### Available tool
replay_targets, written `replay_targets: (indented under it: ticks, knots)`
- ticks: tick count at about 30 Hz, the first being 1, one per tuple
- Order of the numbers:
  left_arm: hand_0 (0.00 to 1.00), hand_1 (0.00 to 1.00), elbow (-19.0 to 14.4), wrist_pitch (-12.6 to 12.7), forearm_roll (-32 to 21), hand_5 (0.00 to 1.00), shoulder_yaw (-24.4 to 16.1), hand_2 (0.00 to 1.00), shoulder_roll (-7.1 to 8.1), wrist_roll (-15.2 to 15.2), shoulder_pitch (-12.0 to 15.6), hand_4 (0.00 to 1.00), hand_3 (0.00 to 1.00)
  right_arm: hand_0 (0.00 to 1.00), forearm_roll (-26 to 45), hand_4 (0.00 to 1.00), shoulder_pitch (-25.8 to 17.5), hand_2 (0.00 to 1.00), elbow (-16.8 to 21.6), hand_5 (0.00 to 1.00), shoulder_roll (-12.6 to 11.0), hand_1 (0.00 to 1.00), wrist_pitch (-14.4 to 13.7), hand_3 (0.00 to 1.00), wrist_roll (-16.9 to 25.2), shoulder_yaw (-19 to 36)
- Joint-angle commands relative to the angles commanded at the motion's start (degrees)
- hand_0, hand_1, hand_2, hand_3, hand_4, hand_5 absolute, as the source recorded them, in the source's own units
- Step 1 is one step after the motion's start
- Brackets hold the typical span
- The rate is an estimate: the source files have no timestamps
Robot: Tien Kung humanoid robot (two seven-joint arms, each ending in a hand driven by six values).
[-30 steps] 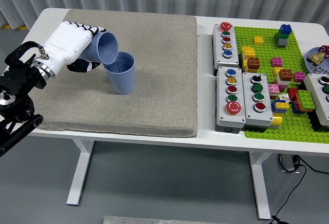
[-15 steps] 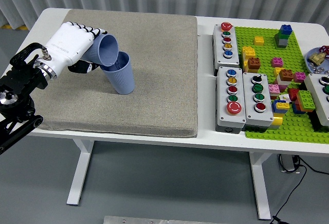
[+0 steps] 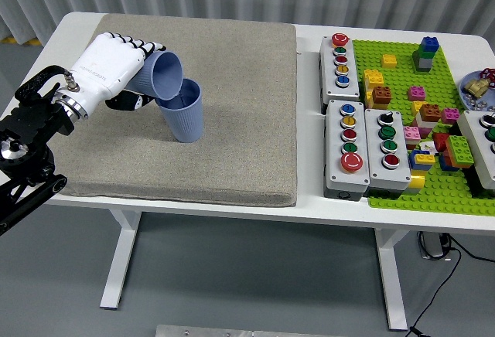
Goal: Pick cup pour cup place
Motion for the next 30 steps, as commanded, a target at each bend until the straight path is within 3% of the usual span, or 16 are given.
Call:
replay_targets:
  ticks: [30]
  knots:
    - [0.497, 0.524, -0.4, 1.1, 0.0, 0.002, 1.0, 0.608, 0.90, 0.7, -1.9, 0.521, 0.740, 0.747, 0.5, 0.200, 0.1, 0.764, 0.0, 0.166, -0.2, 0.711, -0.1, 0.618, 0.3, -0.3]
